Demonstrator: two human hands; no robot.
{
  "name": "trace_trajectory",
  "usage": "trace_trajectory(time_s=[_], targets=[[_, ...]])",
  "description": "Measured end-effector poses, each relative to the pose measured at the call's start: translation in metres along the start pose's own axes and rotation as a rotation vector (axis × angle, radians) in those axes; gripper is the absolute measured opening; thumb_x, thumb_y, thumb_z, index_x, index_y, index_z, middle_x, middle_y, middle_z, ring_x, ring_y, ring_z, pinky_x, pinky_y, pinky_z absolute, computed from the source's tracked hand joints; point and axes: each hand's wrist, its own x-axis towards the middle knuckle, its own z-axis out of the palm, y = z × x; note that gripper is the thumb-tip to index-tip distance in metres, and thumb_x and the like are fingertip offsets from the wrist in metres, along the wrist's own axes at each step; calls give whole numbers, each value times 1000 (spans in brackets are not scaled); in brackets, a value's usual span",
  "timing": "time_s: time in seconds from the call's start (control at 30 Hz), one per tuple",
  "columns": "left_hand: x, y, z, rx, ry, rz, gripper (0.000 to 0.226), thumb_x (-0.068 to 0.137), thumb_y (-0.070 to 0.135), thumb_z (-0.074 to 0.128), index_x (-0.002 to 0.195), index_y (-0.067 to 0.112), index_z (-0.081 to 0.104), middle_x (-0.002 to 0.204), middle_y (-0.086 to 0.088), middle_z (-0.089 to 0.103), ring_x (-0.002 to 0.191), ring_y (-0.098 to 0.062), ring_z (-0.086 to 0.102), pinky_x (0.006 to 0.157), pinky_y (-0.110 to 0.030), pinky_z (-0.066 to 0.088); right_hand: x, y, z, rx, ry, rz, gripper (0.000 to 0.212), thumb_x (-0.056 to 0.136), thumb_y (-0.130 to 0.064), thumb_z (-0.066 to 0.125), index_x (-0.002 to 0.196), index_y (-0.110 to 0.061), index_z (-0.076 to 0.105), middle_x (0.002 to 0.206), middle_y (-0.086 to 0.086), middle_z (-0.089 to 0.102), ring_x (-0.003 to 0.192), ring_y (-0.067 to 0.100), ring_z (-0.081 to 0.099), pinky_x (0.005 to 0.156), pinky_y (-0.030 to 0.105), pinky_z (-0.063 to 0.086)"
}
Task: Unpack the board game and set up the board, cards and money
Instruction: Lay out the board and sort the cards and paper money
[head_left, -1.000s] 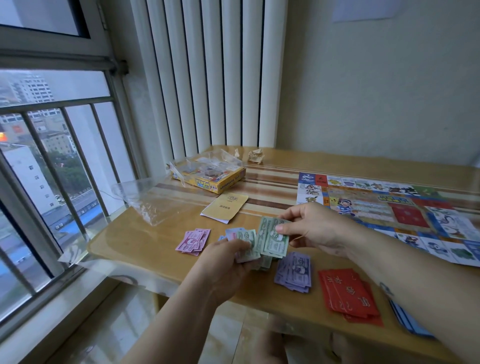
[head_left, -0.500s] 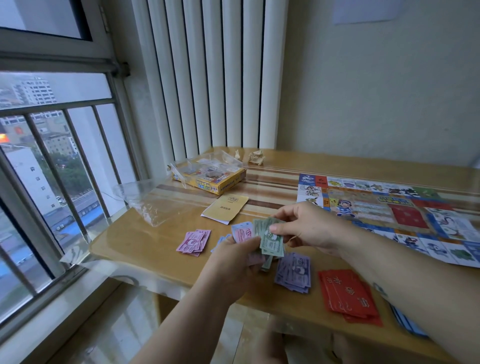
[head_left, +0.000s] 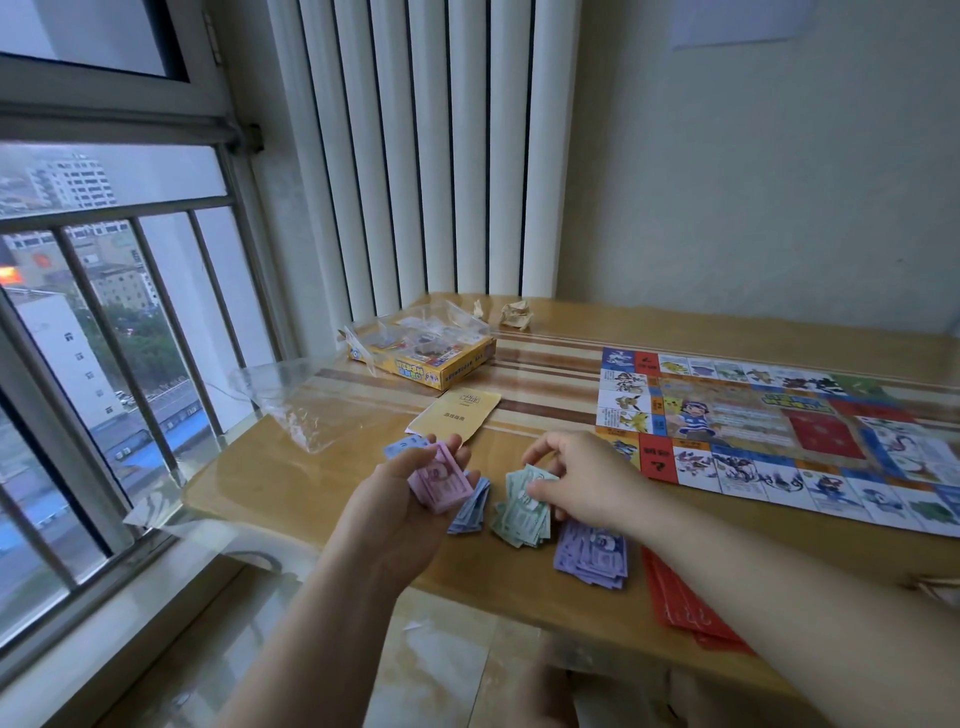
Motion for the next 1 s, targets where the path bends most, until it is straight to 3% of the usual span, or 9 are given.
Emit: trace_trajectory(time_s=[0.1, 0.2, 0.3, 0.37, 0.47, 0.63, 0.73, 1.0], targets=[[0, -2, -2, 6, -20, -45, 39, 95, -3, 31, 133, -6, 39, 121, -21, 58, 98, -26, 59, 66, -42, 52, 0, 2, 8, -199, 81, -45, 23, 87, -24, 64, 109, -27, 57, 84, -8, 53, 73, 13, 57, 63, 30, 47], [-1, -5, -3, 41, -53, -82, 44, 90, -12, 26, 133, -10, 37, 109, -24, 58, 110, -32, 55, 91, -48, 44, -3, 5, 12, -347, 143, -102, 26, 86, -31, 64, 112, -30, 56, 90, -14, 50, 90, 12, 54, 75, 29, 45], [-4, -9, -5, 52, -105, -57, 48, 90, -19, 25, 135, -6, 34, 116, -26, 57, 107, -33, 57, 83, -46, 49, -2, 4, 6, -379, 207, -145, 30, 85, -38, 65, 113, -30, 57, 106, -10, 50, 102, 12, 51, 87, 29, 42], [-5, -11, -8, 74, -165, -39, 43, 89, -21, 28, 128, -10, 41, 113, -27, 60, 101, -32, 61, 69, -42, 58, -2, -7, -1, -171, 238, -157, 22, 85, -37, 65, 104, -27, 60, 99, -7, 53, 93, 11, 54, 80, 26, 44], [-9, -13, -8, 143, -251, -26, 31, 88, -18, 34, 111, -9, 54, 92, -24, 67, 80, -26, 69, 57, -32, 58, -5, -27, -9, 200, 99, -129, 25, 81, -40, 71, 89, -18, 62, 77, -7, 57, 70, 7, 53, 61, 20, 41], [-16, -13, -6, 260, -319, -3, 24, 90, -10, 39, 102, -4, 58, 77, -17, 69, 65, -19, 69, 54, -27, 57, -8, -38, -9, 225, -79, -78, 25, 73, -28, 81, 77, -16, 60, 68, -7, 61, 53, -2, 53, 48, 11, 40], [-17, -10, -10, 231, -326, -27, 25, 89, -10, 39, 105, -5, 58, 83, -21, 70, 67, -23, 70, 54, -29, 57, -5, -38, -7, 320, -88, -34, 19, 74, -19, 80, 74, -17, 61, 68, -5, 62, 53, -2, 55, 50, 12, 42], [-15, -5, -13, 292, -293, 87, 21, 90, -10, 43, 103, -4, 58, 82, -19, 70, 70, -24, 70, 56, -29, 58, -10, -39, -9, 488, -124, -16, 12, 78, -10, 74, 88, -12, 67, 73, 3, 66, 49, -2, 59, 46, 11, 42]])
